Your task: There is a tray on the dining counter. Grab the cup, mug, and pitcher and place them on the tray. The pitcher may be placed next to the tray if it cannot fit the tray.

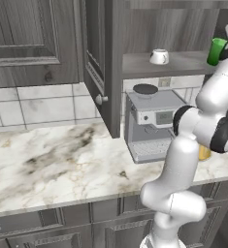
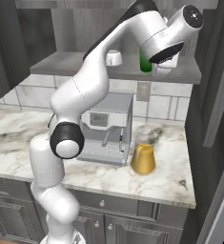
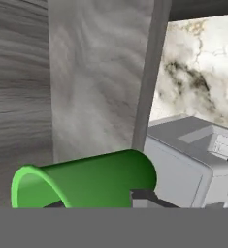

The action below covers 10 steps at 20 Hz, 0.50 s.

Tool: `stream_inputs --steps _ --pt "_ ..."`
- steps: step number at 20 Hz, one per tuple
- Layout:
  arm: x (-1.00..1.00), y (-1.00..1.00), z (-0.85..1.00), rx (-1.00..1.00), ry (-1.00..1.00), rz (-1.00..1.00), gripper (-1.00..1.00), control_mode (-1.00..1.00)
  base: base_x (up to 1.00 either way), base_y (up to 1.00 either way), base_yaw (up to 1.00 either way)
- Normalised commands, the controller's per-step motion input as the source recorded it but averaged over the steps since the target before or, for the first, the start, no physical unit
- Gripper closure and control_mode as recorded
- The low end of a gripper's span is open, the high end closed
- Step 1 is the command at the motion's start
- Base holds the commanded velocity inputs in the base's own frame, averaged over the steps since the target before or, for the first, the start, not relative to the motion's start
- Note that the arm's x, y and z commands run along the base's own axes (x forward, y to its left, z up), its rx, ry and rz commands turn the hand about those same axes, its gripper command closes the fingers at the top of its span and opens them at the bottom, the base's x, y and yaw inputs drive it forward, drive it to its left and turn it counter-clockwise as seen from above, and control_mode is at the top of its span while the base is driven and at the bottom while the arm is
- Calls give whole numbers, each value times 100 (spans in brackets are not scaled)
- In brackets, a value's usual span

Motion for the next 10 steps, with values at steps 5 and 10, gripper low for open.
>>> stream_inputs --steps 5,10 --pt "-100 10 -33 -5 0 0 100 -100 0 0 0" --pt "-100 39 -38 -10 3 1 100 -100 0 0 0"
